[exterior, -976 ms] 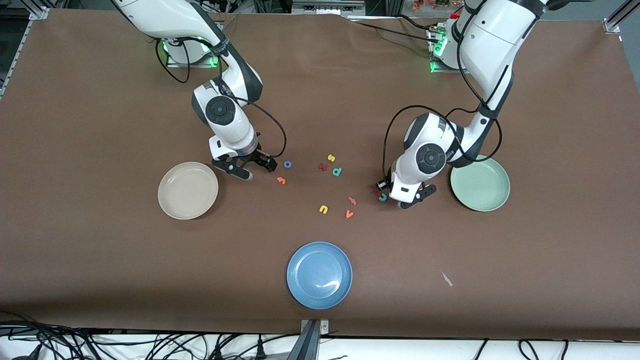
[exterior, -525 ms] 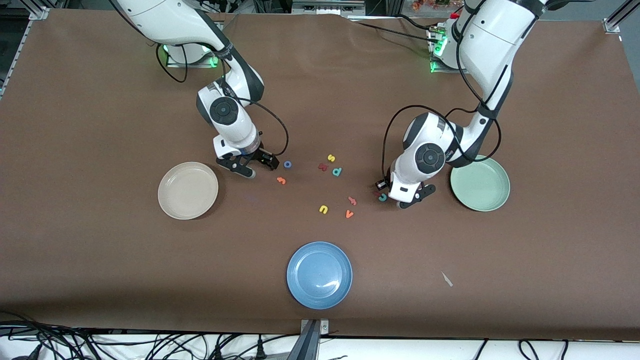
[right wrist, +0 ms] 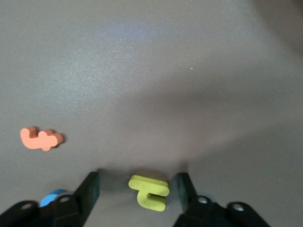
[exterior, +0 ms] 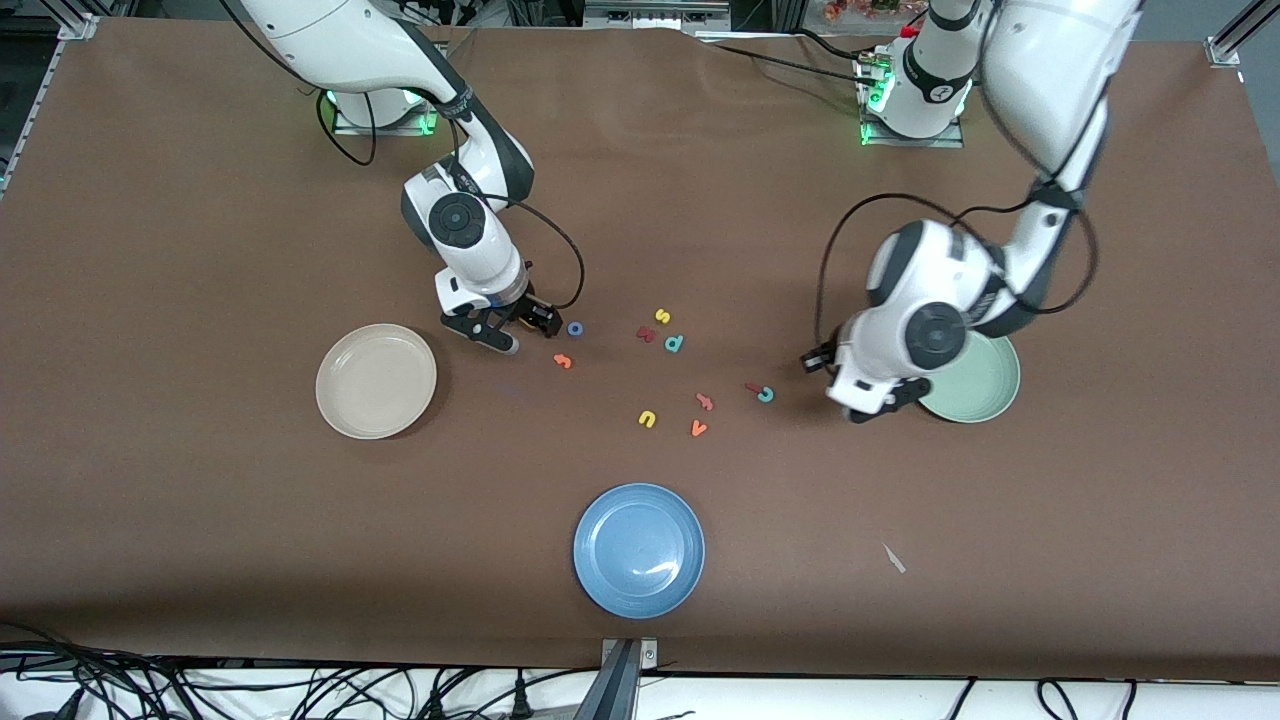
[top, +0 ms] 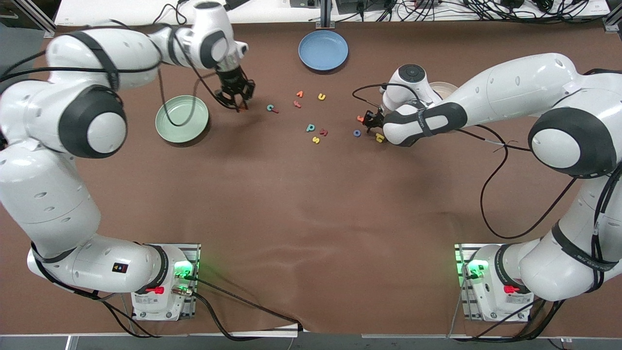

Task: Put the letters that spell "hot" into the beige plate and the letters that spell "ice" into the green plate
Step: 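Carry the orange letter to the green plate while the right gripper carries yellow to beige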

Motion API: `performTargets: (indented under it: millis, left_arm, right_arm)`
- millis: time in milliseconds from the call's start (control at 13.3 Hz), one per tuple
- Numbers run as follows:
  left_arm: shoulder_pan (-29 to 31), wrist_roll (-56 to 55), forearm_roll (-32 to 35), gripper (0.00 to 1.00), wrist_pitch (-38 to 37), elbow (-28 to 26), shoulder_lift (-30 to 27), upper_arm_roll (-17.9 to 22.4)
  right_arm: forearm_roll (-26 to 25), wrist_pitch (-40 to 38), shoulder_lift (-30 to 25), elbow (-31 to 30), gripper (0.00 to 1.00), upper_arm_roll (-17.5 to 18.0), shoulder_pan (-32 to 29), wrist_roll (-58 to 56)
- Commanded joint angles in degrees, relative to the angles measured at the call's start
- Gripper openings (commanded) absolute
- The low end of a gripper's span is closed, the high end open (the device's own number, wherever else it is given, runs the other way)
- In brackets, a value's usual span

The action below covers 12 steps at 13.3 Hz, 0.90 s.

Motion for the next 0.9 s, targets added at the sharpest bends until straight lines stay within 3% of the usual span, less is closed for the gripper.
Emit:
performTargets:
  millis: [0, 375, 601, 826]
  left_arm:
    - [6.26, 12.8, 0.29, 0.06, -6.88, 0.44, -2.2, 0.06]
    - [16.73, 29.19, 9.33, 0.06, -6.64, -0.35, 0.61, -0.02]
    - [17.27, 30.52, 9.34, 0.07, -4.71, -1.57, 3.51, -0.02]
    - [17.45, 30.52, 9.34, 0.11, 1.09, -6.23, 3.6, -0.02]
  right_arm:
    - [-0.41, 1.25, -0.44, -1.39, 0.67, 0.08, 0.17, 1.13]
    - [-0.58, 3.0, -0.35, -2.44, 0.41, 0.08, 0.17, 1.05]
    - [-0.93, 3.0, -0.52, -2.44, 0.16, 0.08, 0.17, 0.87]
    - [-0.93, 1.26, -4.46, -3.49, 0.14, 0.08, -1.75, -0.35]
